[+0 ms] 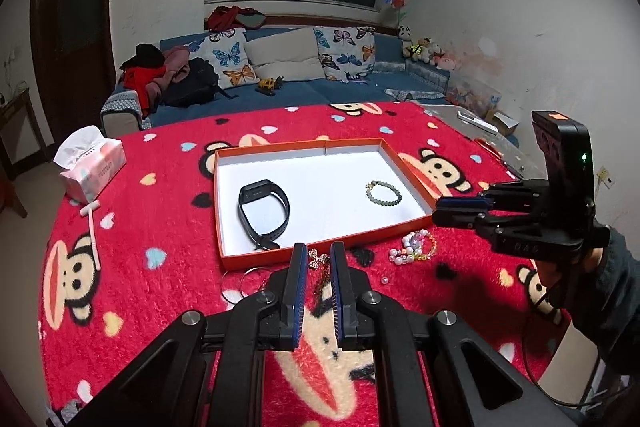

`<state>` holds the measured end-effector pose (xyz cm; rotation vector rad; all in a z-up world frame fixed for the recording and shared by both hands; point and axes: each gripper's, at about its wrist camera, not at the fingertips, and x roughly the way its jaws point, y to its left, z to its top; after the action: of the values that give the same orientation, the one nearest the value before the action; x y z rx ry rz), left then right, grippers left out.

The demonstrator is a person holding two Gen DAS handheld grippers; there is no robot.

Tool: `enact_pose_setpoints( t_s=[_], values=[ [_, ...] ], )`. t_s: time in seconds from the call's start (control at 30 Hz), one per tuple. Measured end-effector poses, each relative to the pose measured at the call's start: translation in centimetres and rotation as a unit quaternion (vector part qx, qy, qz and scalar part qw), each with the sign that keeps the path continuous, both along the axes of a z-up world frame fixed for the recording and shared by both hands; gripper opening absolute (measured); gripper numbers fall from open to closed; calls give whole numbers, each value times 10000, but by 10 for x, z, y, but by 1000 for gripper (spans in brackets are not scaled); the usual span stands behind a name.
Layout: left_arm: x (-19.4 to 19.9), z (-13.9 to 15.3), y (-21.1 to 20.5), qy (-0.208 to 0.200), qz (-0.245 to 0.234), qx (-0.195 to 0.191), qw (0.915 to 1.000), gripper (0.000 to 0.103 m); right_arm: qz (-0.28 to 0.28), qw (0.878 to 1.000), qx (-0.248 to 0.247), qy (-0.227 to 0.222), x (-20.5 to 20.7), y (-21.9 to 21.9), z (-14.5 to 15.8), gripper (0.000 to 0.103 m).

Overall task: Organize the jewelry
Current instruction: 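Lift the silver ring with the right gripper while the left grasps and lifts the gold pendant, then lower the ring into the tray and open the right gripper while the left releases the pendant there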

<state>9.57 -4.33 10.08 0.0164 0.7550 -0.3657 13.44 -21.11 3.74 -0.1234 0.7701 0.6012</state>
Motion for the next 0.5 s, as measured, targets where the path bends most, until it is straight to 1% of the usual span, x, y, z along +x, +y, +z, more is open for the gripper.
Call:
enact_pose_setpoints(
  t_s=[0.2,0.3,0.37,0.5],
  values=[
    [5,-5,-2,101,3,-14,9999,11,76,9998,-174,-36,-2,5,-9,21],
    [21,0,-3,89,-25,-113,9999,11,7,9999,-150,-44,1,3,-7,21],
    [31,6,-6,14,-34,-90,10000,11,-105,9998,-153,-65,10,-1,-5,21],
    [64,20,-19,-156,-164,-109,9997,11,-374,9992,-157,-74,31,-10,-4,21]
  ],
)
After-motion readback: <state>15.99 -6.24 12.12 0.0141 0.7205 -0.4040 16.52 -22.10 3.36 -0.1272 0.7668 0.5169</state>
